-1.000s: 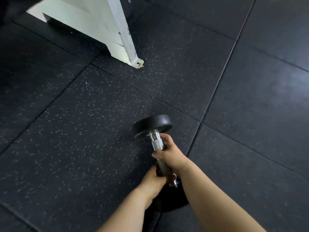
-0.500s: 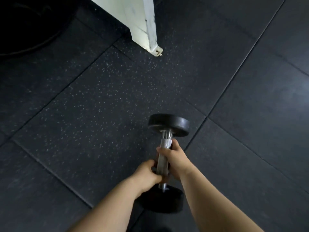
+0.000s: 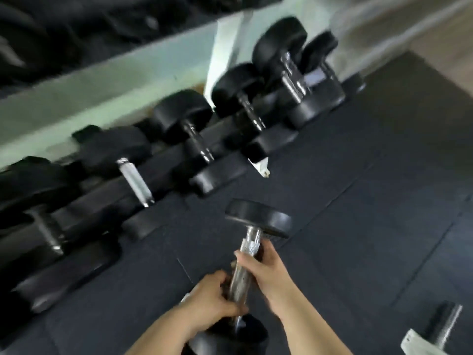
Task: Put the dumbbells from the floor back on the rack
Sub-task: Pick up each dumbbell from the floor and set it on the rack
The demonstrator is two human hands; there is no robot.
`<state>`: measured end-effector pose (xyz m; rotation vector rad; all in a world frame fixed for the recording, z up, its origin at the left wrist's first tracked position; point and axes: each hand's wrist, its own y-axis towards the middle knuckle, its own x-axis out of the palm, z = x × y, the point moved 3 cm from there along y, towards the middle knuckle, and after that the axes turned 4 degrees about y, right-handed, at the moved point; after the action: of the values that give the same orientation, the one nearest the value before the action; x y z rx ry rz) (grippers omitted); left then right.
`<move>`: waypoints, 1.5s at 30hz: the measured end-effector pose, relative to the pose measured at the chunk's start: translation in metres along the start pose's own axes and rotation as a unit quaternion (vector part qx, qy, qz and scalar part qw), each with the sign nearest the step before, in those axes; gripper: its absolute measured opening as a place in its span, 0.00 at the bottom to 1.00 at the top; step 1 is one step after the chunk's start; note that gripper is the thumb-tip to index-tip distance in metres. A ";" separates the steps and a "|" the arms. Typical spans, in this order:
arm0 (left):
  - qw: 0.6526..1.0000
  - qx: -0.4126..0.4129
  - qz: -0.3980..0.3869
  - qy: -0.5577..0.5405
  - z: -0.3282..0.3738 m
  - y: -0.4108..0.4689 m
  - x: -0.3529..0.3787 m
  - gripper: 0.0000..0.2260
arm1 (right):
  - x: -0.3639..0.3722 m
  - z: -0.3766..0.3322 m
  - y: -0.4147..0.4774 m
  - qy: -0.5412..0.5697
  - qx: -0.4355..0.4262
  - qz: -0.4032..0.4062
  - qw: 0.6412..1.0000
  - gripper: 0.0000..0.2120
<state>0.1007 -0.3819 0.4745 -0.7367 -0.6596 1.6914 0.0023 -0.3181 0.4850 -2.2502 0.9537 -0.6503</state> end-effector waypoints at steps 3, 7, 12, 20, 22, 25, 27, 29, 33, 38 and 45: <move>0.997 0.040 0.065 -0.021 0.026 -0.066 -0.030 0.15 | 0.051 -0.051 -0.046 -0.063 -0.065 -0.044 0.995 0.11; 0.987 0.066 0.131 -0.063 0.027 -0.132 -0.078 0.12 | 0.126 -0.092 -0.089 -0.149 -0.109 -0.104 0.977 0.10; 0.961 0.106 0.225 -0.123 0.000 -0.219 -0.145 0.09 | 0.240 -0.101 -0.131 -0.238 -0.154 -0.166 0.944 0.09; 0.906 0.066 0.367 -0.199 -0.156 -0.370 -0.264 0.10 | 0.477 -0.005 -0.197 -0.291 -0.120 -0.302 0.900 0.10; 0.889 0.054 0.396 -0.223 -0.197 -0.406 -0.291 0.09 | 0.535 0.023 -0.211 -0.302 -0.112 -0.336 0.885 0.09; 0.859 0.031 0.432 -0.271 -0.252 -0.454 -0.322 0.09 | 0.611 0.063 -0.231 -0.330 -0.110 -0.382 0.856 0.11; 0.835 0.036 0.451 -0.313 -0.285 -0.482 -0.341 0.14 | 0.658 0.089 -0.242 -0.346 -0.116 -0.419 0.831 0.08; 0.812 0.039 0.477 -0.334 -0.319 -0.507 -0.363 0.10 | 0.705 0.116 -0.252 -0.360 -0.116 -0.453 0.807 0.06; 0.773 0.022 0.531 -0.346 -0.390 -0.559 -0.408 0.06 | 0.798 0.172 -0.274 -0.374 -0.127 -0.489 0.778 0.09; 0.738 -0.013 0.562 -0.372 -0.468 -0.625 -0.471 0.11 | 0.913 0.231 -0.300 -0.376 -0.102 -0.520 0.760 0.09; 0.755 -0.019 0.545 -0.363 -0.555 -0.689 -0.557 0.21 | 1.039 0.286 -0.320 -0.377 -0.090 -0.512 0.766 0.09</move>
<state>1.0548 -0.7421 0.7060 -0.4592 -0.8488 3.1519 0.9767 -0.8307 0.7120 -2.7185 -0.7135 0.0287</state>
